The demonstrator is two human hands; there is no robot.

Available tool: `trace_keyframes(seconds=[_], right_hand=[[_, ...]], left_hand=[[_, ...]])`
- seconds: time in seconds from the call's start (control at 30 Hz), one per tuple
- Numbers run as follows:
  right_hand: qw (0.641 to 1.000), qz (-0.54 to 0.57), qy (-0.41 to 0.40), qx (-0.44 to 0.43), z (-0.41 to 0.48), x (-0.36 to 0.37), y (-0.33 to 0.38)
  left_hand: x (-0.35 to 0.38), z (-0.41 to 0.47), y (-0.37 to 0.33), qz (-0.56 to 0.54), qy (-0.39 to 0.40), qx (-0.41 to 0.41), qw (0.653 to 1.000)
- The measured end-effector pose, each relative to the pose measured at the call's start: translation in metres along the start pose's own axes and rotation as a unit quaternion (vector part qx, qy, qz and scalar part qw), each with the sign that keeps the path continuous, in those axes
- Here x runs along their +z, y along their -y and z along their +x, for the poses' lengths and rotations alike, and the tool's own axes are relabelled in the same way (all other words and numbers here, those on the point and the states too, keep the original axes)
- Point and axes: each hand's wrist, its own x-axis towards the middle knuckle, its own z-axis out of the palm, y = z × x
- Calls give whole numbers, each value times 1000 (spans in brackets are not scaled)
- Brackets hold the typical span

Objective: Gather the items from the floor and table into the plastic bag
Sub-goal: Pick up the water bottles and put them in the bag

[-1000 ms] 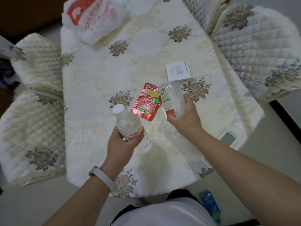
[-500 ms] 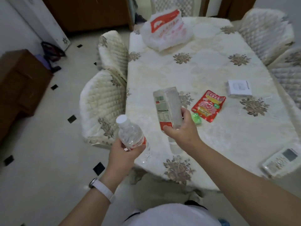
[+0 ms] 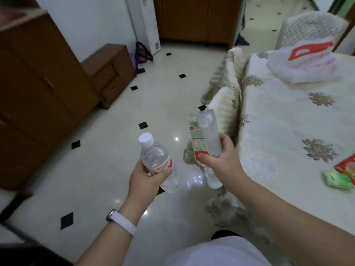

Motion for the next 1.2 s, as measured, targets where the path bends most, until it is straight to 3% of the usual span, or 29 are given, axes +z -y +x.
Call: trace_keyframes(seconds=[0.23, 0.7, 1.03, 1.2], right_hand=[[996, 3, 92, 11, 46, 83, 10], [987, 50, 134, 73, 257, 203, 24], [992, 60, 96, 62, 394, 261, 70], [995, 50, 16, 88, 462, 300, 76]], left_hand=[[-55, 46, 15, -4, -70, -32, 997], [-114, 270, -17, 41, -59, -91, 993], [-151, 432, -61, 50, -36, -54, 997], [-161, 533, -62, 44, 0, -28, 999]])
